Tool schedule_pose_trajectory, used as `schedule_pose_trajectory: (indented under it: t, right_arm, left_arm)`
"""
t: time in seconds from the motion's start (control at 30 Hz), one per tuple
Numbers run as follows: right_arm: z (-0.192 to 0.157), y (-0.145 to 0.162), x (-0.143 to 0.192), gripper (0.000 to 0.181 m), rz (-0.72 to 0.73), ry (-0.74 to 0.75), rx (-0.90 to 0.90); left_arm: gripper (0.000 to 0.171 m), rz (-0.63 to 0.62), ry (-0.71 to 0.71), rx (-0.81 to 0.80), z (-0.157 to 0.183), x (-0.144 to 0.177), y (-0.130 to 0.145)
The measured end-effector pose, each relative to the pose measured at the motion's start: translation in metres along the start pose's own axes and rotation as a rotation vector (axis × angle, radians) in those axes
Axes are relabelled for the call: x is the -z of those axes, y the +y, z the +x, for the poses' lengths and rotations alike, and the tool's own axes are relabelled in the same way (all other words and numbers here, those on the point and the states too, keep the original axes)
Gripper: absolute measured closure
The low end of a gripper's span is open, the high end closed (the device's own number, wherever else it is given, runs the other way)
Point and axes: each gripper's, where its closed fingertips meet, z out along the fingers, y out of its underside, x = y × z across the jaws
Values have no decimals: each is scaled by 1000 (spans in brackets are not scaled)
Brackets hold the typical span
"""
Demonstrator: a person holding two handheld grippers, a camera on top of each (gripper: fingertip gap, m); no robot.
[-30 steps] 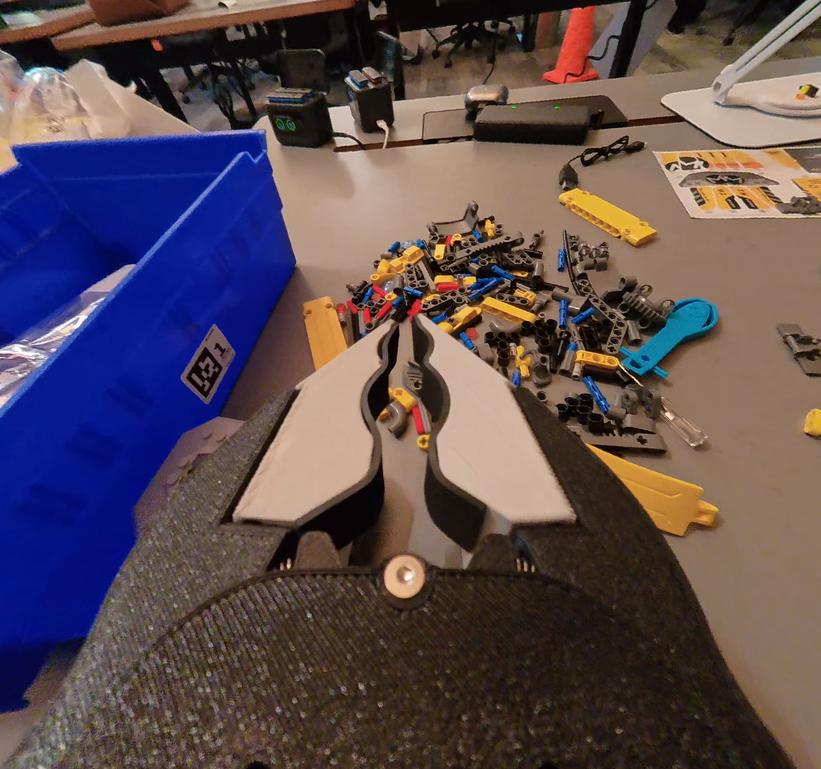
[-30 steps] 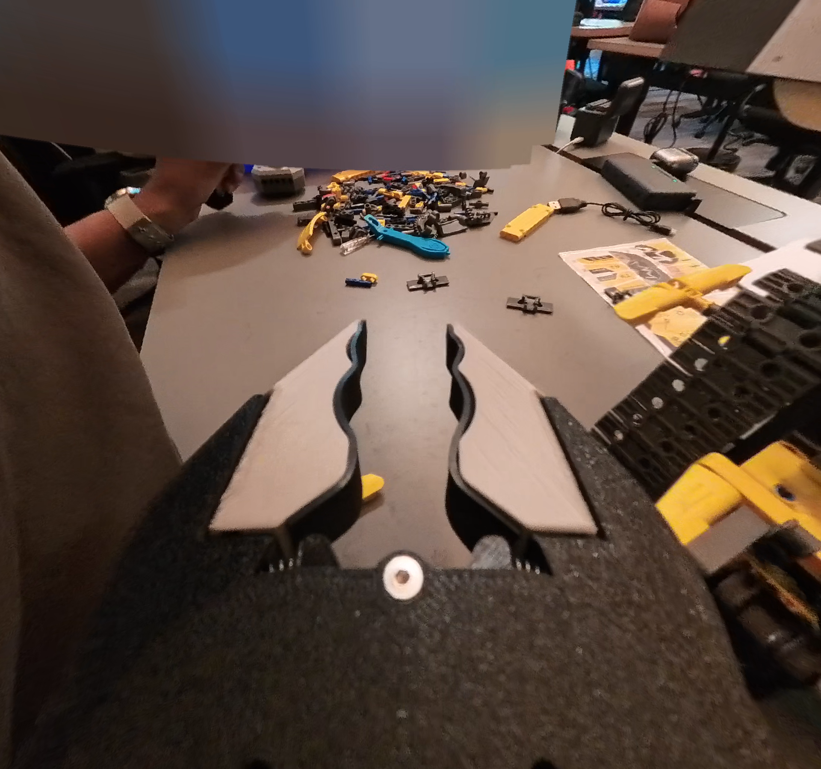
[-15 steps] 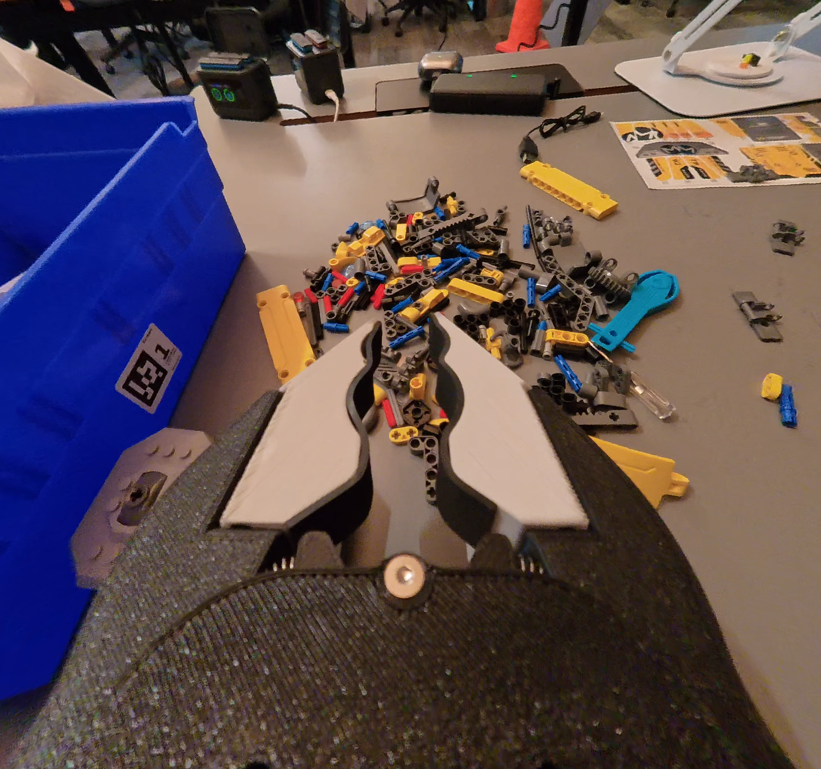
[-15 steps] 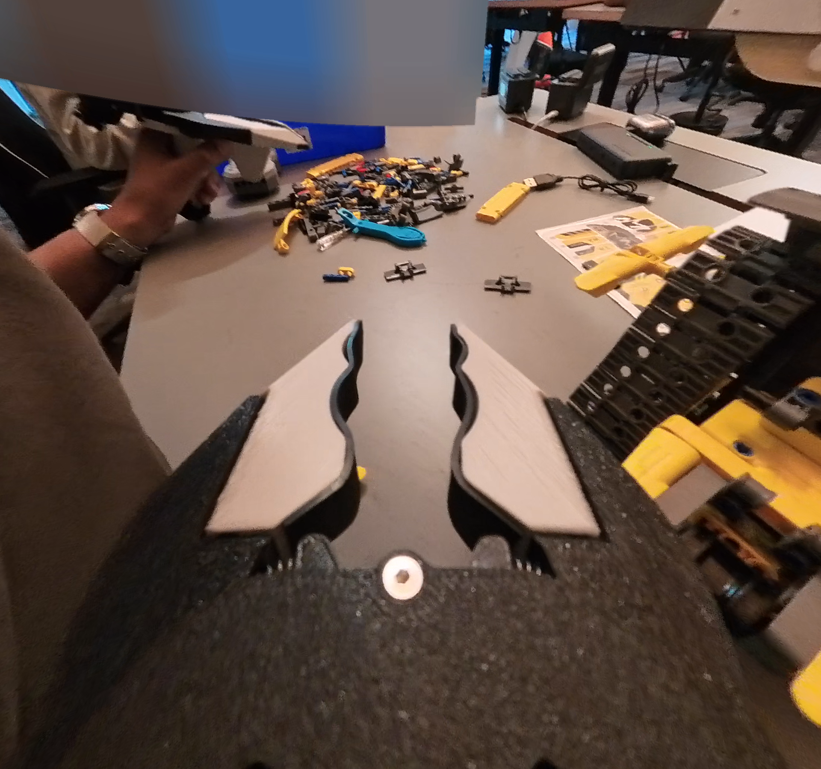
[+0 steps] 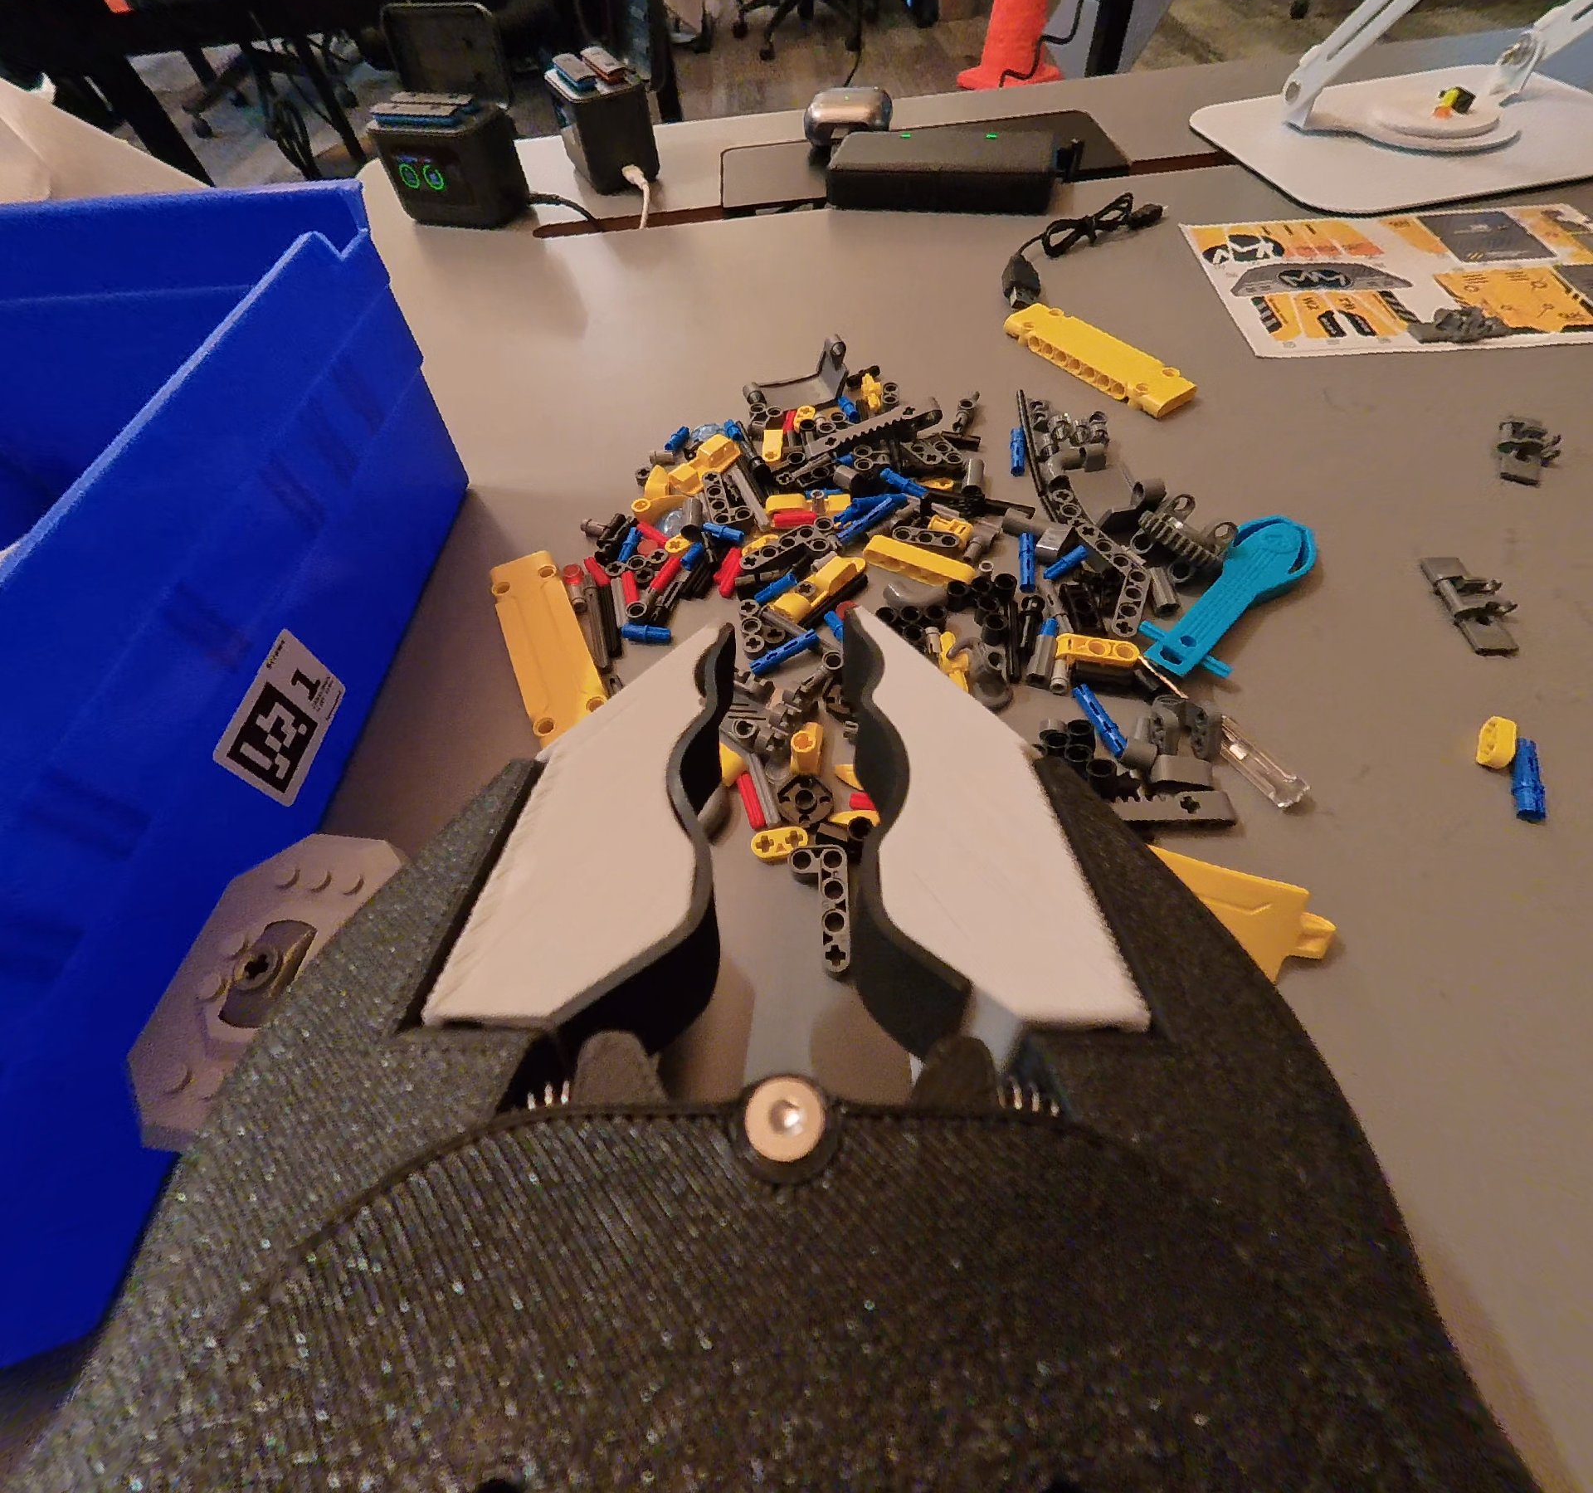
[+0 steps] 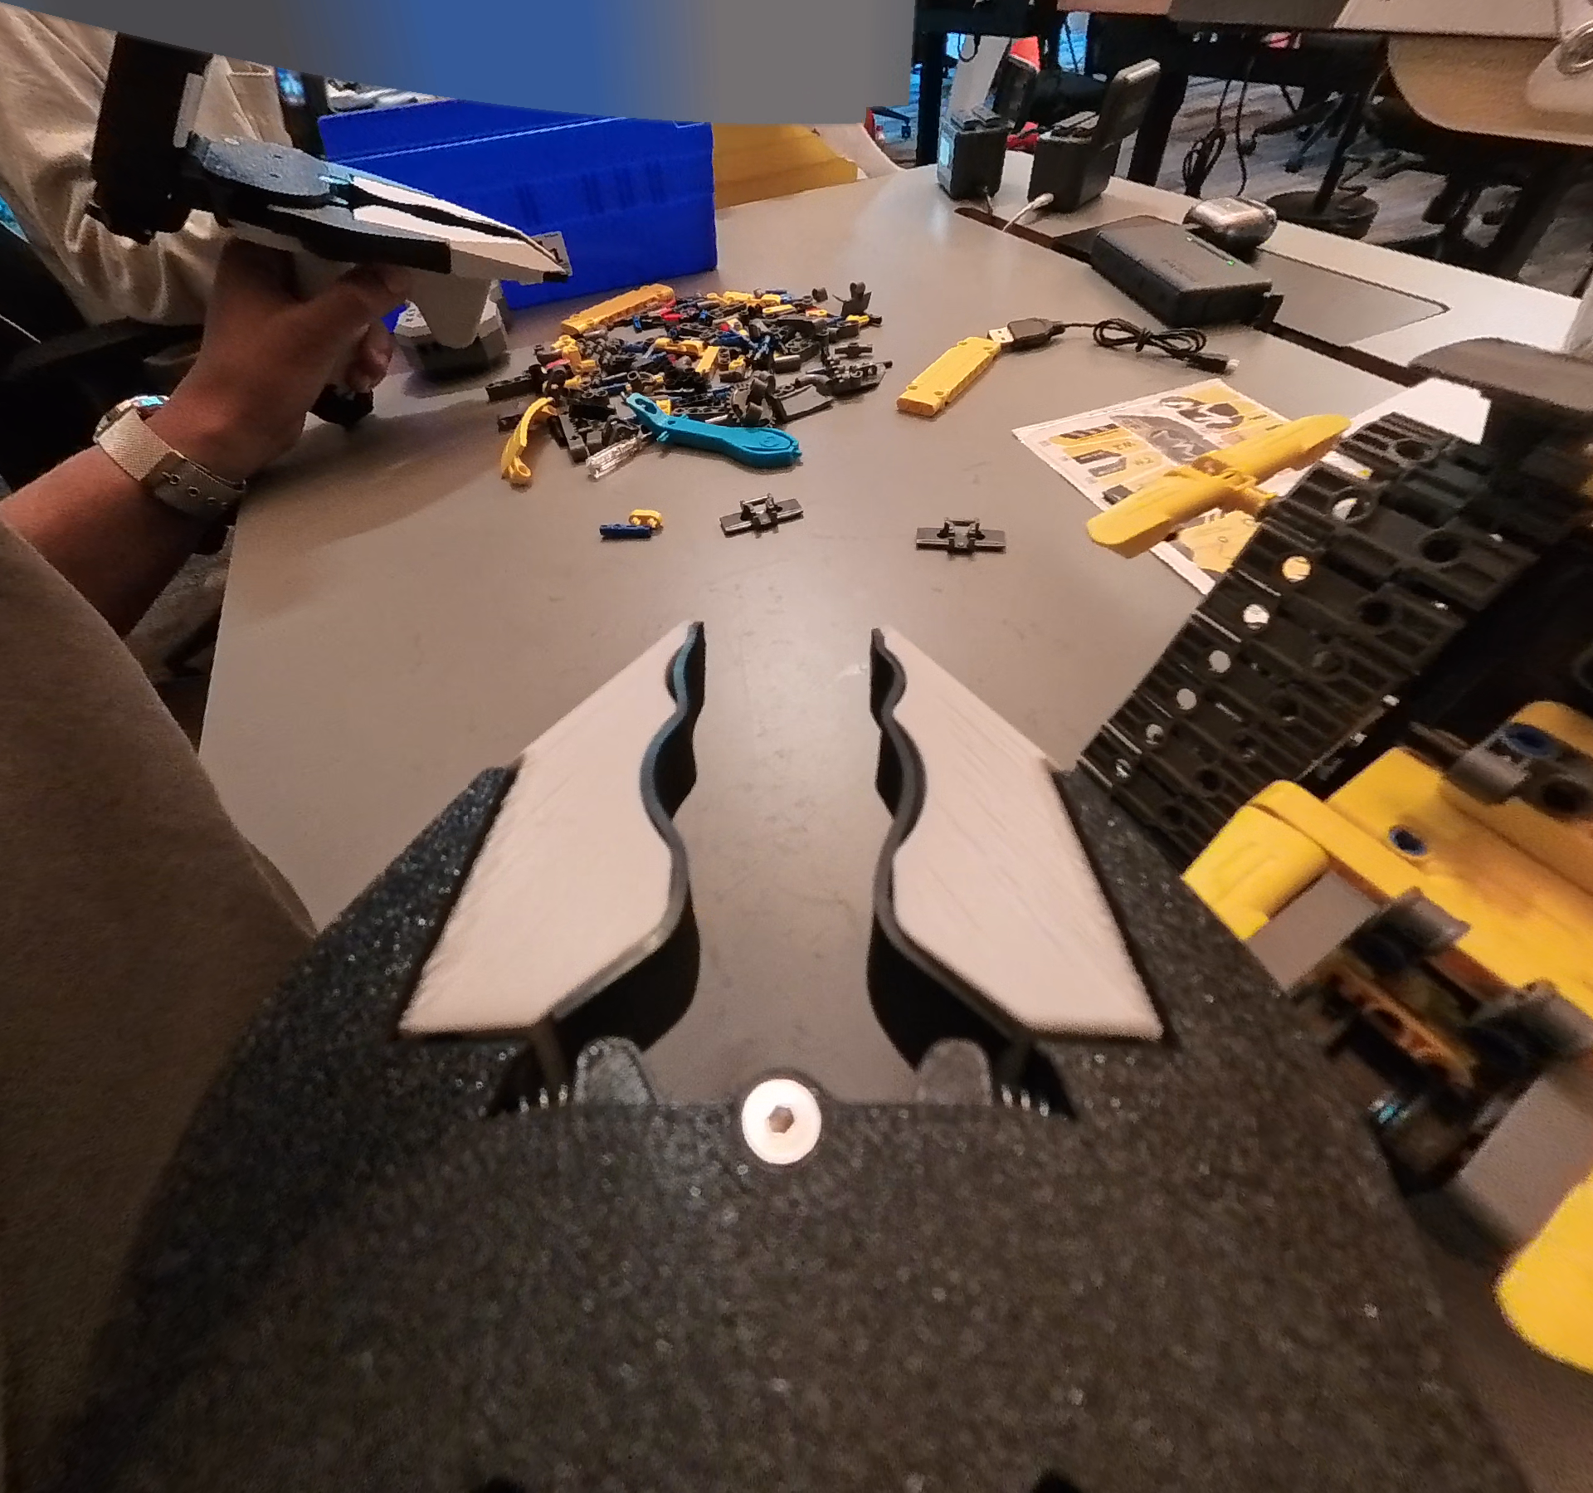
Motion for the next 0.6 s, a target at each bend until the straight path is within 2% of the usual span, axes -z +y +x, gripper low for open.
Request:
schedule_pose_trajectory:
  t: [0.6]
  right_arm:
    - [2, 1, 0, 143, -4, 0, -16]
  left_arm:
    - [146, -5, 4, -3, 1, -1, 1]
